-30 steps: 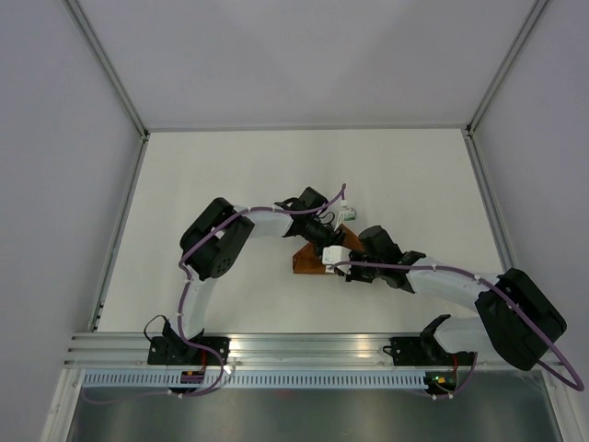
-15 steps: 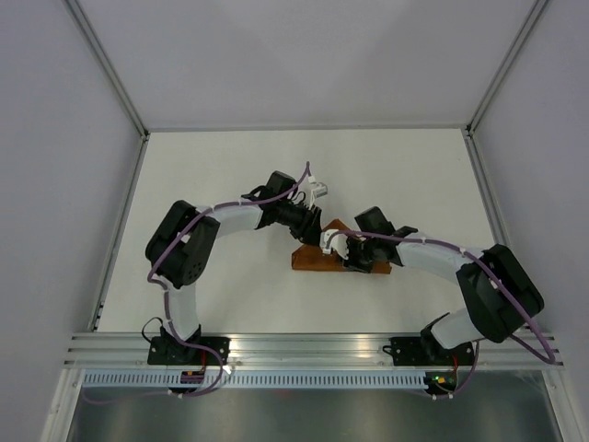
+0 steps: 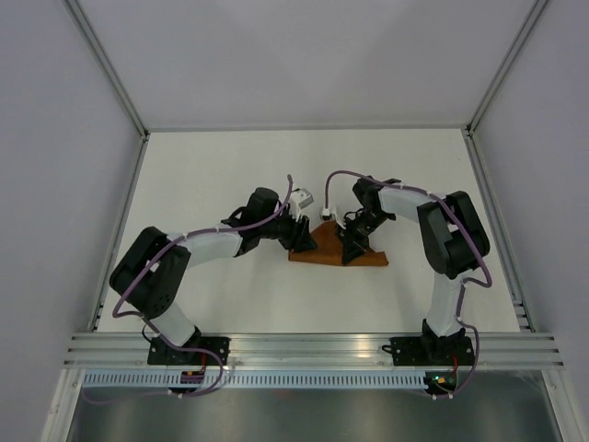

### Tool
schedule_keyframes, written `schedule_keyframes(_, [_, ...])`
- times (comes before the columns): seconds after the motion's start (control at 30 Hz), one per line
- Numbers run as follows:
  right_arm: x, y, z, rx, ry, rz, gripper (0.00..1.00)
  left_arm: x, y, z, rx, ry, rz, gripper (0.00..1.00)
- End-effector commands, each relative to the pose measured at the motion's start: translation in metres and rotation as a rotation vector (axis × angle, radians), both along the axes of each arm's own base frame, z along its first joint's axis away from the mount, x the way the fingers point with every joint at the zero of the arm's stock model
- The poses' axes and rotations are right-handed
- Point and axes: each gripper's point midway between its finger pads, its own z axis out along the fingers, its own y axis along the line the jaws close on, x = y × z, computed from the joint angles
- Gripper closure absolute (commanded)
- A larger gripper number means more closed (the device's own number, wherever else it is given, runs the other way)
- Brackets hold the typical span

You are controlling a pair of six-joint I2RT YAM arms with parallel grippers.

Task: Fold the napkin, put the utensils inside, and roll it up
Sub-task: Roll the napkin with the utensil

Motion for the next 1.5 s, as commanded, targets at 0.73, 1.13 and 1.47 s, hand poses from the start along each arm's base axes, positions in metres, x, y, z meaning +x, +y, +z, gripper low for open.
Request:
schedule_keyframes(0.73, [-0.015, -0.029, -0.050, -0.167, 0.226, 0.055, 0.91, -0.025, -0.071, -0.013, 0.246, -0.693, -0.151, 0.31])
schedule_keyframes(1.13, [-0.013, -0.031, -0.053, -0.183, 0.233, 0.047, 0.91, -0.048, -0.086, -0.045, 0.248, -0.561, -0.295, 0.31])
schedule_keyframes(1.47, [-0.012, -0.030, -0.054, -0.184, 0.239, 0.044, 0.91, -0.047, -0.081, -0.070, 0.289, -0.485, -0.300, 0.35])
